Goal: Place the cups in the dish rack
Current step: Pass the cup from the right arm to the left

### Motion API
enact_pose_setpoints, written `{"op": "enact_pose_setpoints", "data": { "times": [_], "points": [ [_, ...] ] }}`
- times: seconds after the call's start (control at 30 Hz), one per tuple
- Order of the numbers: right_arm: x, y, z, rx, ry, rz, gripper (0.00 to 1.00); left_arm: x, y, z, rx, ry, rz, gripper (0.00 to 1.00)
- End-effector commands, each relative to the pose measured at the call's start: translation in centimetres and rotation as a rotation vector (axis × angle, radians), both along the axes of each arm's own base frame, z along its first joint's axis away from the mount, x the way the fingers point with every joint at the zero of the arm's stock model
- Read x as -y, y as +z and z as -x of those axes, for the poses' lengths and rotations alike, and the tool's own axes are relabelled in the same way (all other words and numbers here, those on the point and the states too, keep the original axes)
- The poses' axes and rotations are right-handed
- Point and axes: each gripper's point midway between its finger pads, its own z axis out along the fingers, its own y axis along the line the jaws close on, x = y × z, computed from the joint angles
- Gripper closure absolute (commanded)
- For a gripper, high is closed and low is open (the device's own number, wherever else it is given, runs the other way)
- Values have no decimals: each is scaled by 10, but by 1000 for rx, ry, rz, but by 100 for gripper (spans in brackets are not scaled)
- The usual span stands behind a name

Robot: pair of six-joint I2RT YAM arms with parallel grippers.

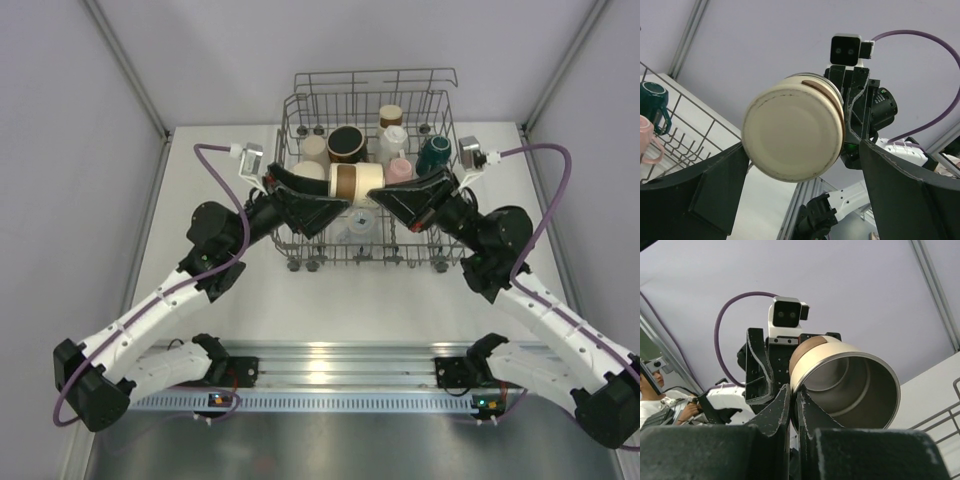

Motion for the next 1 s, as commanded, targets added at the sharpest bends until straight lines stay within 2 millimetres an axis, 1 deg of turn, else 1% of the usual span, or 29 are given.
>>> {"op": "enact_pose_setpoints", "data": {
  "times": [0.0,0.13,0.27,0.33,0.47,0.53,0.63,0.73,0.83,0.97],
  "points": [
    [-2,18,12,71,28,-68,100,-6,26,19,97,-55,78,5],
    [-9,16,16,65,62,-70,100,-4,29,22,102,-79,86,9],
    [-10,10,15,53,63,-65,100,-7,32,25,117,-79,102,13],
    [-10,8,16,50,67,-65,100,-10,35,26,119,-68,114,13],
    [-10,7,19,54,79,-66,100,-13,37,23,108,-48,135,7],
    [-9,7,20,56,81,-67,100,-12,38,26,107,-67,141,7],
    [-9,9,22,62,88,-70,100,-7,37,24,92,-84,140,7],
    [-10,7,22,60,91,-65,100,-5,35,22,93,-87,144,11],
    [-10,6,23,58,99,-65,100,-6,34,17,88,-68,149,11],
    [-12,1,23,43,105,-57,100,-5,35,15,88,-66,152,14]
  ]
}}
